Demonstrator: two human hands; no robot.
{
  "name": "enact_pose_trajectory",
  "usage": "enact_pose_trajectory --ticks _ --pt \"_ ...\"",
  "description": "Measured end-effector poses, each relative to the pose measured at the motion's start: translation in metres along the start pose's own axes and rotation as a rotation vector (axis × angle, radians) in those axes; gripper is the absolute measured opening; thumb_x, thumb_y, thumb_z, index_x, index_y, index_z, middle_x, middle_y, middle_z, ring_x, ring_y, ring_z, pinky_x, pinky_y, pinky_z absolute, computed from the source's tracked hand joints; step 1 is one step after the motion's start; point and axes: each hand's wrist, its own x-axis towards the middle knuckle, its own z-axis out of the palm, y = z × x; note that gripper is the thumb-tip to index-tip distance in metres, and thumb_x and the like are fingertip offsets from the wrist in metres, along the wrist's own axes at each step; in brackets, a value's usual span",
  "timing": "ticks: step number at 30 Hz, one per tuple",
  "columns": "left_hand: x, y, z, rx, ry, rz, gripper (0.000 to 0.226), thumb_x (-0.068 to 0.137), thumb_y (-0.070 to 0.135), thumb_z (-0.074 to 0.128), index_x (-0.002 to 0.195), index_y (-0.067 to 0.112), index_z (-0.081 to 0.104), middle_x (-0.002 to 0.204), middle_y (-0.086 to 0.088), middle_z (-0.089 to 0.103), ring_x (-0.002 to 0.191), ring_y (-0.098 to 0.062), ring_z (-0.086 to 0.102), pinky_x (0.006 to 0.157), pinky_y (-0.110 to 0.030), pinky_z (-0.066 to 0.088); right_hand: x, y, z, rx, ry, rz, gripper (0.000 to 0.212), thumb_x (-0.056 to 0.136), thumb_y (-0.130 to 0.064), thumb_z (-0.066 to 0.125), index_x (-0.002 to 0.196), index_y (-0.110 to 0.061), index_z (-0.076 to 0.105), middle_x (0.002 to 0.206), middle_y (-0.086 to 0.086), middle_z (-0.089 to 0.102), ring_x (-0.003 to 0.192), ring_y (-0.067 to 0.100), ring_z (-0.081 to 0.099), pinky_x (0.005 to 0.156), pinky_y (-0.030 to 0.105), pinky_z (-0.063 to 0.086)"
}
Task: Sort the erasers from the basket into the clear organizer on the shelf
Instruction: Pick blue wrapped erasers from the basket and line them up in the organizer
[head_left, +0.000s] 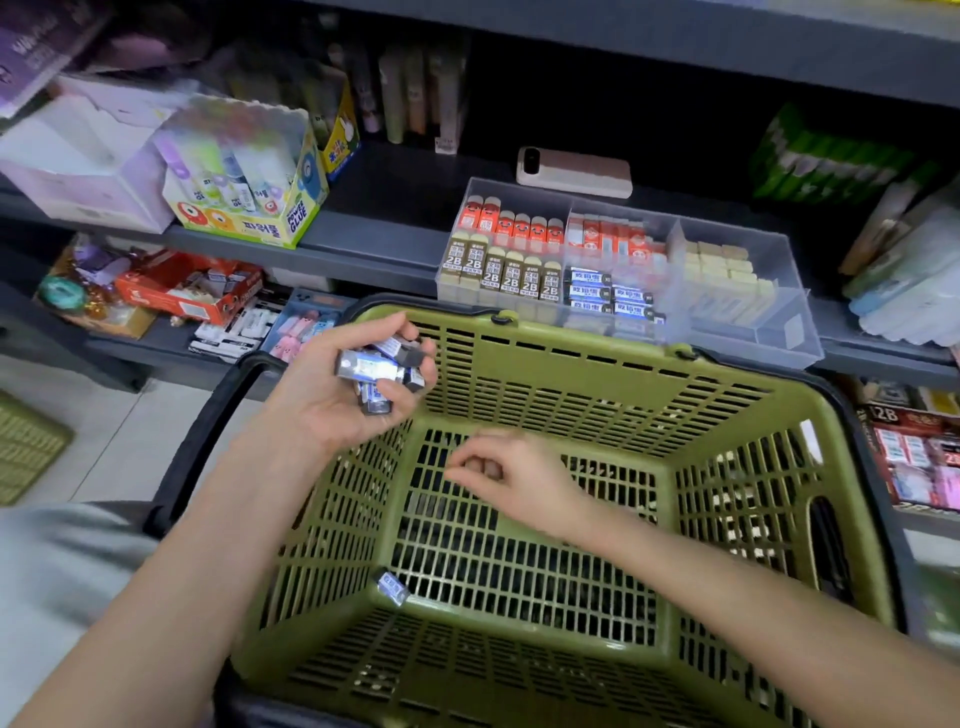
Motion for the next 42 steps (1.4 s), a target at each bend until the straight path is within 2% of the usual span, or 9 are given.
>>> enact_pose_trajectory --ticks 3,6,10,16,21,24,27,34,42 --pt "-0.007 -0.002 -0.007 0.014 -0.015 -0.018 0.04 0.034 0.009 0.093 0.061 0.01 0.064 0.076 -0.005 0.061 0.06 -0.014 0.06 0.036 -0.011 0.036 -0.014 0.014 0.067 0.0 -0.453 0.169 0.029 0.092 -0.031 0.055 0.116 -0.016 0.062 0.106 0.002 0.067 0.086 0.006 0.061 0.082 0.021 0.049" --pt "-0.011 -0.005 -0.011 0.05 -0.022 -0.024 0.039 0.037 0.013 0.093 0.062 0.01 0.064 0.076 -0.004 0.06 0.06 -0.014 0.059 0.035 -0.012 0.037 -0.019 0.015 0.12 0.0 -0.558 0.383 0.044 0.088 -0.038 0.059 0.129 -0.021 0.051 0.117 0.007 0.062 0.1 0.022 0.063 0.086 0.034 0.051" --pt "-0.014 -0.01 -0.012 0.053 -0.009 -0.025 0.04 0.036 0.014 0.093 0.063 0.01 0.064 0.075 -0.005 0.06 0.06 -0.015 0.059 0.033 -0.014 0.037 -0.012 0.011 0.159 -0.109 -0.492 0.442 0.052 0.083 -0.047 0.062 0.126 -0.019 0.051 0.097 0.002 0.063 0.092 0.023 0.061 0.069 0.029 0.049" --pt "-0.016 -0.013 -0.01 0.056 0.012 -0.02 0.03 0.046 0.014 0.087 0.064 0.009 0.064 0.076 -0.006 0.06 0.06 -0.016 0.059 0.034 -0.013 0.037 -0.007 0.014 0.167 -0.244 -0.393 0.335 0.034 0.085 -0.035 0.064 0.108 -0.011 0.06 0.094 0.006 0.066 0.088 0.024 0.064 0.07 0.033 0.052" --pt "-0.011 -0.013 -0.004 0.058 0.09 -0.038 0.014 0.065 0.021 0.07 0.061 0.01 0.063 0.075 -0.005 0.06 0.059 -0.014 0.058 0.033 -0.013 0.036 -0.003 0.021 0.12 0.199 -0.296 0.497 0.025 0.089 -0.03 0.06 0.112 -0.018 0.058 0.091 -0.003 0.065 0.075 0.012 0.062 0.072 0.03 0.056" --pt "-0.003 -0.014 0.004 0.026 0.032 -0.062 0.026 0.051 0.014 0.084 0.063 0.009 0.062 0.075 -0.005 0.06 0.058 -0.015 0.059 0.031 -0.013 0.033 -0.001 0.016 0.066 0.568 -0.146 0.548 0.033 0.093 -0.018 0.055 0.125 -0.01 0.05 0.086 -0.001 0.061 0.068 0.011 0.063 0.067 0.025 0.057" --pt "0.006 -0.015 0.017 0.012 -0.033 -0.076 0.039 0.038 0.01 0.092 0.064 0.009 0.063 0.074 -0.006 0.06 0.058 -0.016 0.059 0.03 -0.013 0.031 -0.004 0.006 0.001 0.619 0.11 0.455 0.035 0.09 -0.015 0.059 0.125 -0.01 0.054 0.08 -0.001 0.063 0.066 0.008 0.061 0.065 0.021 0.054" --pt "0.027 -0.016 0.055 -0.044 -0.021 -0.087 0.015 0.06 0.017 0.072 0.063 0.008 0.061 0.077 -0.006 0.058 0.061 -0.016 0.059 0.031 -0.012 0.03 0.002 0.002 -0.138 0.042 0.76 0.307 0.017 0.079 -0.024 0.073 0.095 -0.021 0.067 0.079 -0.007 0.063 0.071 0.008 0.057 0.07 0.016 0.048" --pt "0.038 -0.01 0.072 -0.052 -0.019 -0.09 0.013 0.068 0.017 0.069 0.066 0.007 0.06 0.078 -0.007 0.058 0.06 -0.018 0.06 0.03 -0.014 0.032 0.058 0.034 -0.166 -0.692 0.349 0.329 0.023 0.09 -0.018 0.06 0.105 -0.003 0.067 0.104 0.011 0.051 0.092 0.03 0.056 0.081 0.038 0.045"
